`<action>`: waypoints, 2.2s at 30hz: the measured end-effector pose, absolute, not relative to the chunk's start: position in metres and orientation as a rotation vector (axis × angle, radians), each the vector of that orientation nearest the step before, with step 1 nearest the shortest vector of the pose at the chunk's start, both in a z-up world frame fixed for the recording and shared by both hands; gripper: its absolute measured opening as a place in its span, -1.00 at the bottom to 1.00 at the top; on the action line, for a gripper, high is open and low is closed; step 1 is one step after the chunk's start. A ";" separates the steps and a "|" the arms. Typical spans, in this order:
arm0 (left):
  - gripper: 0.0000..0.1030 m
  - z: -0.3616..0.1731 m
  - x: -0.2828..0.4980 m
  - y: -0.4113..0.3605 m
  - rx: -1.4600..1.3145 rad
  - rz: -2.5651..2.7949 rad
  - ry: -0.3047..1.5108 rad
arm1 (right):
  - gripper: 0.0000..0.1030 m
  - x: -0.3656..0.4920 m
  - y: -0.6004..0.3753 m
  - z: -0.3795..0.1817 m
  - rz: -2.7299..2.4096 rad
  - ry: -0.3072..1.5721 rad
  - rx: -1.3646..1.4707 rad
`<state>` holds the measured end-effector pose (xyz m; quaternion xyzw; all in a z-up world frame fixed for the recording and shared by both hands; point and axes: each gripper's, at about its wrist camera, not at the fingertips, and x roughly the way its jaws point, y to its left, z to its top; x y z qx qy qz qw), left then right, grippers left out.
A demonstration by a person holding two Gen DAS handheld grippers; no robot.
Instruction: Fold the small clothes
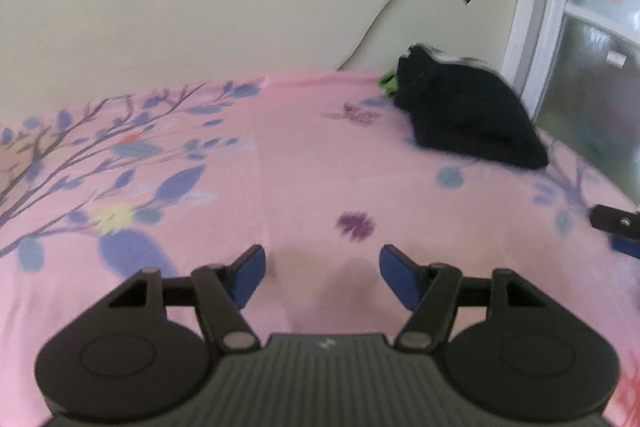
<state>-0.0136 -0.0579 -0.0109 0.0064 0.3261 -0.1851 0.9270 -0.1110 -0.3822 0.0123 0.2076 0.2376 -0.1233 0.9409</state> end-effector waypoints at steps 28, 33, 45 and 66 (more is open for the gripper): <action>0.43 -0.011 -0.029 -0.062 0.112 -0.360 0.644 | 0.78 -0.126 -0.350 0.009 -0.244 0.506 0.353; 0.44 -0.011 -0.032 -0.070 0.158 -0.421 0.648 | 0.77 -0.126 -0.352 0.009 -0.247 0.503 0.358; 0.64 0.002 -0.057 -0.059 0.128 -0.573 0.493 | 0.80 -0.112 -0.343 0.009 -0.294 0.551 0.277; 0.67 -0.009 -0.019 -0.047 0.004 -0.555 0.689 | 0.79 -0.112 -0.345 0.010 -0.317 0.538 0.301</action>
